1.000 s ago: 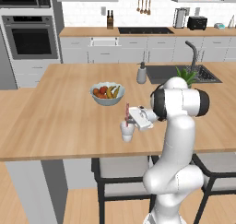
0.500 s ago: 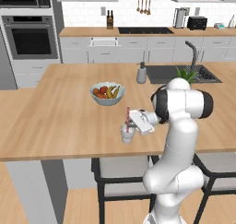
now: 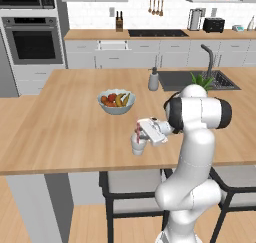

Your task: Take a straw from the drawer in front and place it inside the glass cup on the dining counter.

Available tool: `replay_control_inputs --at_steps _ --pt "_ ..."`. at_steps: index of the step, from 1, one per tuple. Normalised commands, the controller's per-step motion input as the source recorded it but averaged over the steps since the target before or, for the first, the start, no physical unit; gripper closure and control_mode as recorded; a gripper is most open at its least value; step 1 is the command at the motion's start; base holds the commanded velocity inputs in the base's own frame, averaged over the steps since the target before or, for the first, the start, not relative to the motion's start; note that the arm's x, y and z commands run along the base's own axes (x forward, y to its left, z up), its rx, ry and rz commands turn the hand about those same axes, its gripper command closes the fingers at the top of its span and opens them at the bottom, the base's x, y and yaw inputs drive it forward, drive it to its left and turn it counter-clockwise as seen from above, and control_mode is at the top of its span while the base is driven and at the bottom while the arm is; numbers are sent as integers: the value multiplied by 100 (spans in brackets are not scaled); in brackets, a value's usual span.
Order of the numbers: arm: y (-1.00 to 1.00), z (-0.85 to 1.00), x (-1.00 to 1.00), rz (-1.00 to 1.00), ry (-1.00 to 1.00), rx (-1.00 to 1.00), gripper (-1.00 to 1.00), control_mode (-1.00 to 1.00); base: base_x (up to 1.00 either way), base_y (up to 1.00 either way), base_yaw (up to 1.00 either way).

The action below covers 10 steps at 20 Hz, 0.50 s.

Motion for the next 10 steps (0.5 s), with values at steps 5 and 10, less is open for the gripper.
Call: replay_control_inputs --at_steps 5,10 --pt "0 4 0 0 -3 0 -100 -100 0 0 0" --pt "-2 40 0 0 -1 0 -100 -100 0 0 0"
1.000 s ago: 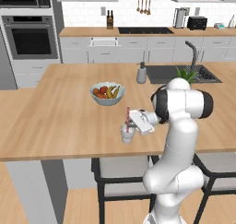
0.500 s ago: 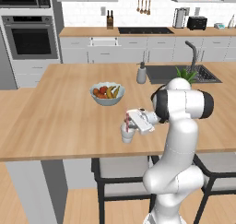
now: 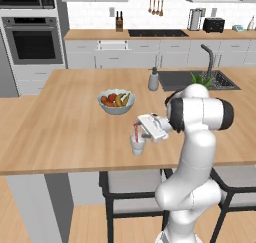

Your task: Take a straw from the drawer in front and place it inside the glass cup on the dining counter.

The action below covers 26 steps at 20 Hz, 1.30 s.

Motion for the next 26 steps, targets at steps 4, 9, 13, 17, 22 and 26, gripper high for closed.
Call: replay_control_inputs --at_steps 4,9,13,17,22,26 --pt "-6 53 0 0 -1 0 -100 -100 0 0 0" --pt "0 59 -25 0 -6 0 -100 -100 0 0 0" --pt "0 50 -32 0 -5 0 -100 -100 0 0 0" --pt "0 34 -31 0 -6 0 -100 -100 0 0 0" --pt "0 21 -35 0 -6 0 -100 -100 0 0 0" --pt "0 0 -38 0 -2 0 -100 -100 0 0 0"
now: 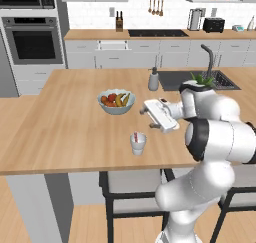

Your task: Take a straw from the drawer in front and place it inside the glass cup on the dining counter.

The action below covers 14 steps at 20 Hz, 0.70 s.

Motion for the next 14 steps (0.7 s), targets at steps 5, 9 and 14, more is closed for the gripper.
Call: replay_control_inputs --at_steps 5,9,14 --pt "0 -13 -33 0 0 0 -100 -100 0 0 0" --pt "0 -8 -35 0 0 0 -100 -100 0 0 0" --pt "0 -10 -35 0 0 0 -100 -100 0 0 0"
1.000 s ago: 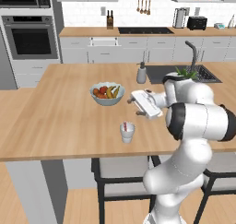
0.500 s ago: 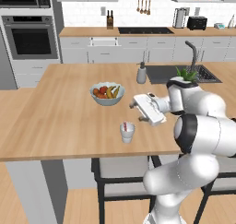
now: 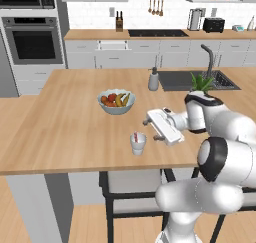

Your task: Take a straw from the drawer in front and place it inside the glass cup on the dining counter.

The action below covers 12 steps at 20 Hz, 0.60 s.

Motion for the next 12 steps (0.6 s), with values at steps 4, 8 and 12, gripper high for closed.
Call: replay_control_inputs --at_steps 4,8,12 --pt "0 -12 -38 0 0 0 -100 -100 0 0 0" --pt "0 -13 -37 0 0 0 -100 -100 0 0 0" --pt "0 -11 -33 0 0 0 -100 -100 0 0 0"
